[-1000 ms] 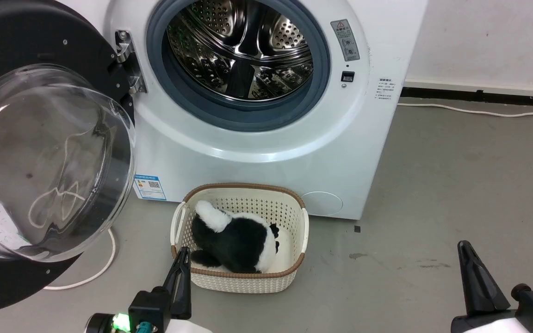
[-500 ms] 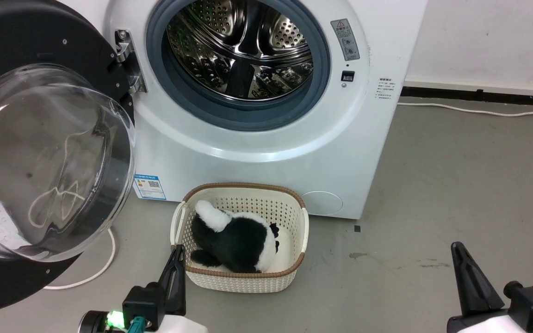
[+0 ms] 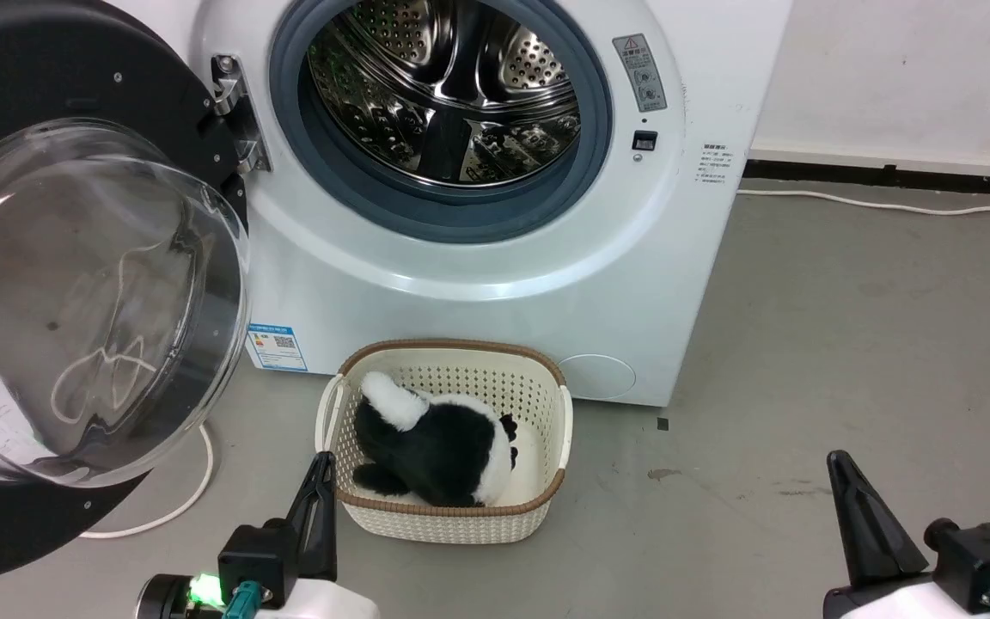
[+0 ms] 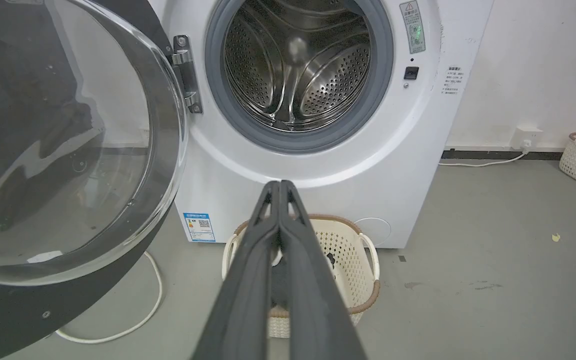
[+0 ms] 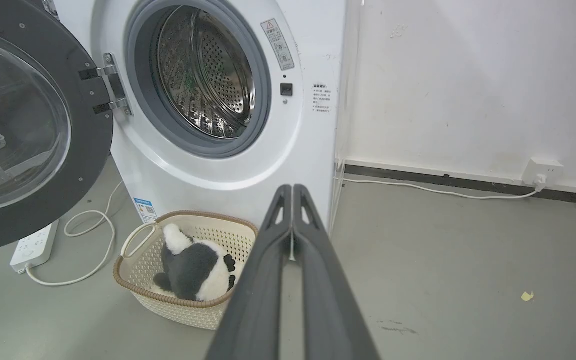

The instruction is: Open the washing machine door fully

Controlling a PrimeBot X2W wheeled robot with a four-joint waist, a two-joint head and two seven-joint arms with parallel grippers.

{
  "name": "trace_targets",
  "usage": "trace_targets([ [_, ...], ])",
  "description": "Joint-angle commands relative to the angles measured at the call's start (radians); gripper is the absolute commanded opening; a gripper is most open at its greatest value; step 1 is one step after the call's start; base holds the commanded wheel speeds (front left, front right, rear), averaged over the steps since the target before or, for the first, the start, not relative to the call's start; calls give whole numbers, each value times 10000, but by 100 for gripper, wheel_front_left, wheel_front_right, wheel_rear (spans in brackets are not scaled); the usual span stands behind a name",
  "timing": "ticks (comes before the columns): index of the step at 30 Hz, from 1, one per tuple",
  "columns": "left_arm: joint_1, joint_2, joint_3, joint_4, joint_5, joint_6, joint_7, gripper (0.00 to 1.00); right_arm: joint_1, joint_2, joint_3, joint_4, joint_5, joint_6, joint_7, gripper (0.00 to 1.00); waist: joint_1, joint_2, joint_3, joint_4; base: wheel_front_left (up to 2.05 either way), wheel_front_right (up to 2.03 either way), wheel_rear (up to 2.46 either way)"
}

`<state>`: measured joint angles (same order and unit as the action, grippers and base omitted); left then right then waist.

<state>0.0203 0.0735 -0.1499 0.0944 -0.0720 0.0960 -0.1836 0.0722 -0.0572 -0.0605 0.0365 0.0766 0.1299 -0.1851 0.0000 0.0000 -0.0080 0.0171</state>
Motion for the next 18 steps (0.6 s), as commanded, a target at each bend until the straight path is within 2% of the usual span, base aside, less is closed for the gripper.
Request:
trace_targets([
  [1, -62, -58, 64, -64, 80, -63, 63, 0, -188, 21, 20, -58, -109, 2, 73, 0, 0, 0, 1, -3, 0, 0, 0],
  [18, -89, -92, 345, -236, 206, -239, 410, 0, -293, 31, 134, -118, -238, 3, 421, 0, 0, 0, 17, -36, 0, 0, 0],
])
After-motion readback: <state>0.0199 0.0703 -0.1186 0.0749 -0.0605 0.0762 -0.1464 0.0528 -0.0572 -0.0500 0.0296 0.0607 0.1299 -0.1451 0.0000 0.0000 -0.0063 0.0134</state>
